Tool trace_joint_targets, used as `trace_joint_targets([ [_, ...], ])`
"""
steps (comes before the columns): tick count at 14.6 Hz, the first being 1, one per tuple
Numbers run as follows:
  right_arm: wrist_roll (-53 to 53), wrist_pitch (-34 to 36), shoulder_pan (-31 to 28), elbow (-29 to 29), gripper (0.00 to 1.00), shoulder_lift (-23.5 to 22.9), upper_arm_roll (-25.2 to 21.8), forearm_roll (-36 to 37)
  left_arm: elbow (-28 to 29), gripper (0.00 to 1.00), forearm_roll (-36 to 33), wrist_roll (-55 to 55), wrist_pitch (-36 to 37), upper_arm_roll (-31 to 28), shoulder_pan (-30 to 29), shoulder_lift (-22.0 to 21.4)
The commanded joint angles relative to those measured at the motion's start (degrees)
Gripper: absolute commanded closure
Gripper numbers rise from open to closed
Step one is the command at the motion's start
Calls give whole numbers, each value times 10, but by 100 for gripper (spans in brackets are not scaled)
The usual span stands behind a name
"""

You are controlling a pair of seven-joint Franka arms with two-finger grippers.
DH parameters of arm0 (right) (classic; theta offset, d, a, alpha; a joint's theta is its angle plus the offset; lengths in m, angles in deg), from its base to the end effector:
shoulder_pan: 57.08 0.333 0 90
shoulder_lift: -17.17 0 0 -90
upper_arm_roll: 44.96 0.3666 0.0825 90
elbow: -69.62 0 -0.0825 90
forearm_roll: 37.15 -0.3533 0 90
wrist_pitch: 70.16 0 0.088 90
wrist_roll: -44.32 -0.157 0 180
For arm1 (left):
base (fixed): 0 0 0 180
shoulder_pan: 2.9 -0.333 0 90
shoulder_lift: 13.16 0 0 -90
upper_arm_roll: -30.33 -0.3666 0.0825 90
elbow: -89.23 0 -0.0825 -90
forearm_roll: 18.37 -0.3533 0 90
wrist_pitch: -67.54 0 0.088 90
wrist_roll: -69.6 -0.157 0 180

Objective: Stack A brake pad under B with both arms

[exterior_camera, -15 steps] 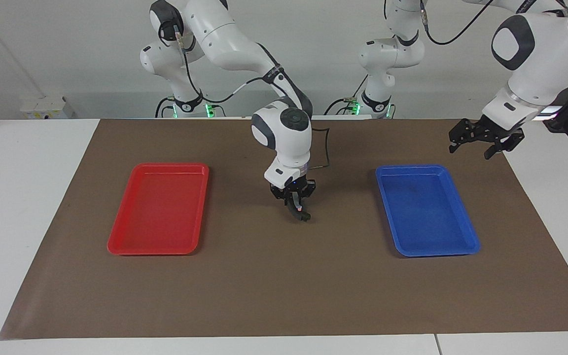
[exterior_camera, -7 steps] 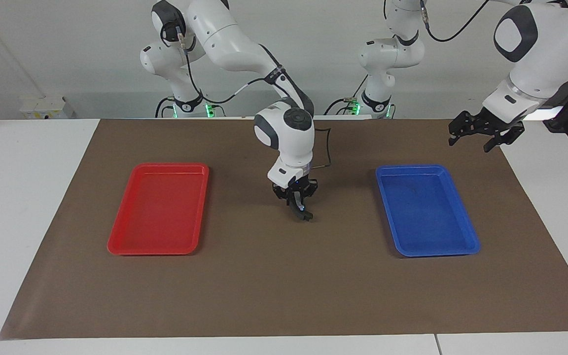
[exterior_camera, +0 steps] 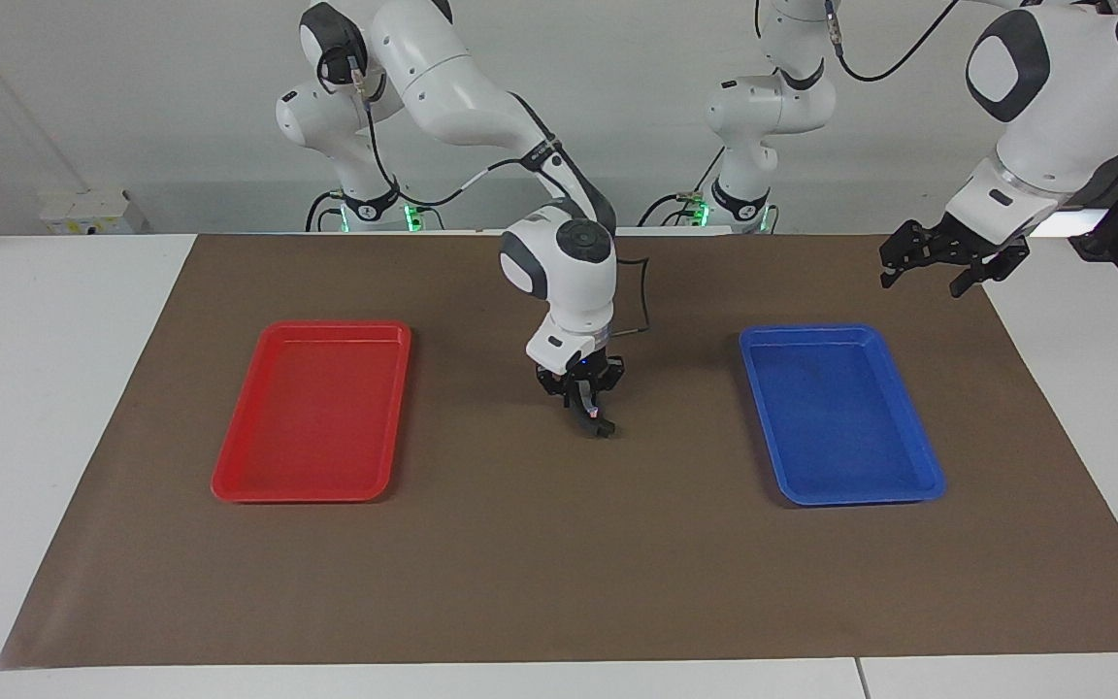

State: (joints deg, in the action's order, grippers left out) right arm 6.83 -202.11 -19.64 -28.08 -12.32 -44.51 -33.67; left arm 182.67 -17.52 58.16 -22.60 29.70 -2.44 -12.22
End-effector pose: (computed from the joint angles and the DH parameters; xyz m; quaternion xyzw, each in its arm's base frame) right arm 0.5427 0.4170 0.3146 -0.9987 -0.0222 -0.0460 0.0084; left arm 0.5232 -0.0008 0.5904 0.9945 -0.0978 -0.0361 0.0110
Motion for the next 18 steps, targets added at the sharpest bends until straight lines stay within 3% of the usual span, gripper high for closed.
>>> trace_joint_targets([
  [1, 4, -14, 1, -8, 95, 6, 2, 4, 10, 0, -19, 20, 1, 1, 4, -13],
  [3, 3, -14, 1, -8, 94, 7, 2, 3, 10, 0, -19, 25, 0, 1, 4, -12],
  [4, 3, -14, 1, -10, 86, 7, 2, 3, 10, 0, -19, 29, 0, 1, 4, -12],
  [5, 3, -19, 1, -12, 65, 7, 2, 3, 10, 0, -19, 31, 0, 1, 4, -13],
  [7, 1, -40, 1, -32, 0, 11, 3, 2, 11, 0, -21, 36, -9, 1, 9, -13],
  [11, 1, -10, 7, -24, 0, 16, 1, 5, 13, 0, -33, 41, -15, 1, 18, -13],
  [13, 1, 13, -6, -24, 0, 53, -3, 5, 13, 0, -31, 36, -16, 1, 18, -14],
  [18, 31, 78, -115, -27, 0, 159, -3, 6, 13, 0, -16, 29, -12, 1, 14, -15],
])
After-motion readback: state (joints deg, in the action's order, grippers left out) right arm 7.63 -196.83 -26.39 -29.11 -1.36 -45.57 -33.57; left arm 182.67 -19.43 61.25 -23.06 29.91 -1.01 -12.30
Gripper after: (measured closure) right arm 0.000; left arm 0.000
